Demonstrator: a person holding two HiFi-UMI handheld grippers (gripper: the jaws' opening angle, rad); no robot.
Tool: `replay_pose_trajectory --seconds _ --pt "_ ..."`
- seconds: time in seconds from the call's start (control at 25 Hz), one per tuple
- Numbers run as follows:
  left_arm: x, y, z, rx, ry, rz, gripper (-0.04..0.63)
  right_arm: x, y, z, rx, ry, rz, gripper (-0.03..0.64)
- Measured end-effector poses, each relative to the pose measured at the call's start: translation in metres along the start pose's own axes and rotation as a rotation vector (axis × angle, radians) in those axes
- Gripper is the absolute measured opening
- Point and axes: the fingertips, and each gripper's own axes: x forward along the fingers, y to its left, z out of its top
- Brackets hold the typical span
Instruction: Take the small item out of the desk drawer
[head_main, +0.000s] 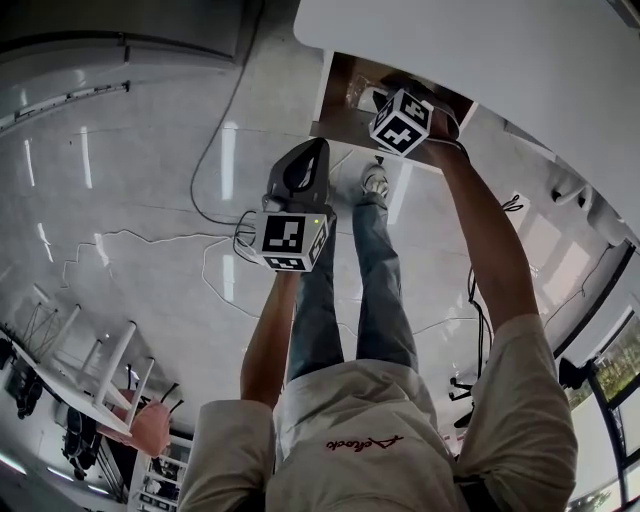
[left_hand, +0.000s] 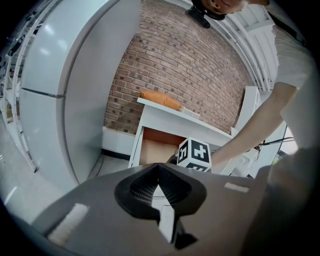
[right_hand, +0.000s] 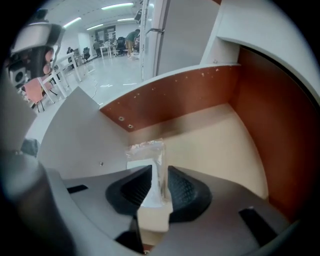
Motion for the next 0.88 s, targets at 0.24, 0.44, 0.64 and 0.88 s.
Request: replay_pose_trajectory --seconds 0.24,0.44,0.64,0.88 --pt "0.001 0.008 0.001 -0.006 -0.001 0.011 0.009 0.012 -0.001 -0.011 0.007 0.040 0.021 0.081" --pt "0.001 0.015 -0.001 -0.010 0.000 0.017 0.008 0.019 0.000 -0.013 0.010 0.052 0.023 0.032" --pt "0.000 0.013 0.000 -0.010 0.004 0.017 0.009 0.014 0.002 -0.013 0.004 0.040 0.019 0.012" --pt "-0.002 0.009 0.004 -0.011 -0.011 0.019 0.008 -0.006 0.003 -0.006 -0.013 -0.023 -0.053 0.011"
